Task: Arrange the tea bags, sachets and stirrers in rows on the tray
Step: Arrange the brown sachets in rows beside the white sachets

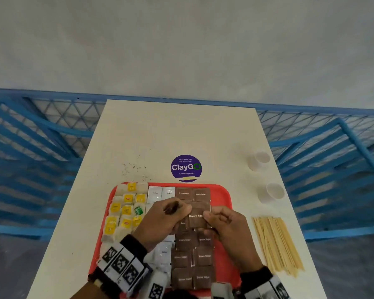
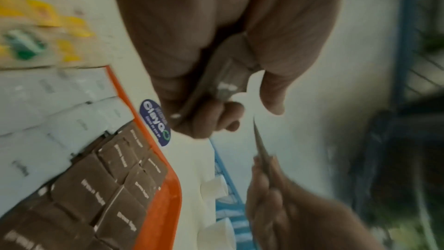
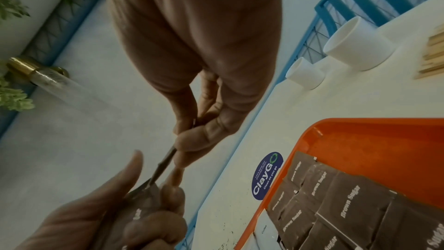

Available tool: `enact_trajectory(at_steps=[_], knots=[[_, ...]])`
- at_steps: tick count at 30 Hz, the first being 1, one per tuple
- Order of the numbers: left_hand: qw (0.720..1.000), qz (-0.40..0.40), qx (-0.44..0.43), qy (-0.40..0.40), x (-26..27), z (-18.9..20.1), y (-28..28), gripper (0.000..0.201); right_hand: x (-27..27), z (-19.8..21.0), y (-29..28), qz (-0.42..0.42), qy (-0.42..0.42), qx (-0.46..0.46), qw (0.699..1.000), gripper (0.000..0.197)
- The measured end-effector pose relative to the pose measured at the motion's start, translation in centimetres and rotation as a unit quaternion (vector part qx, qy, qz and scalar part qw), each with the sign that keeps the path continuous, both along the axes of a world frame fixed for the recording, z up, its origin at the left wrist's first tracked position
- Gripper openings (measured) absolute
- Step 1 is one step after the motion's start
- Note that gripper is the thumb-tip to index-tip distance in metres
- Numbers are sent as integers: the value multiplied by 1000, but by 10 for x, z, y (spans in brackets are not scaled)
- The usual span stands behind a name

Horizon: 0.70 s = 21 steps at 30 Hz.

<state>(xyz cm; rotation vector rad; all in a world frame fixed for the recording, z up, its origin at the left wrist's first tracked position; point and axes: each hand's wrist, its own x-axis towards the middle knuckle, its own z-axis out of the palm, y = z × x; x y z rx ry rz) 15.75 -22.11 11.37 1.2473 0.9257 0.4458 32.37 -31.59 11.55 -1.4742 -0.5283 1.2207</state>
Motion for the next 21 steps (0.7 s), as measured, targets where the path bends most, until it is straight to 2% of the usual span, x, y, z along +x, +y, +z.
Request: enact_trajectory(at_steps=[6, 13, 15, 18, 21], knots=[[999, -8, 48, 11, 2, 1, -4, 29, -6, 10, -2, -2, -37, 14, 999, 23], [1000, 4, 14, -1, 5, 6, -4, 26, -11, 8, -2, -37, -24, 8, 999, 33], [1000, 20, -9, -9, 4, 6, -4, 26, -6, 5, -6, -23, -19, 0, 1000, 37], [999, 41, -20, -14, 3, 5, -3, 26, 0, -1, -13, 54, -31, -11, 998, 32], [999, 47, -18, -7, 4, 2, -3, 26, 9, -6, -23, 43, -39, -10, 998, 22]])
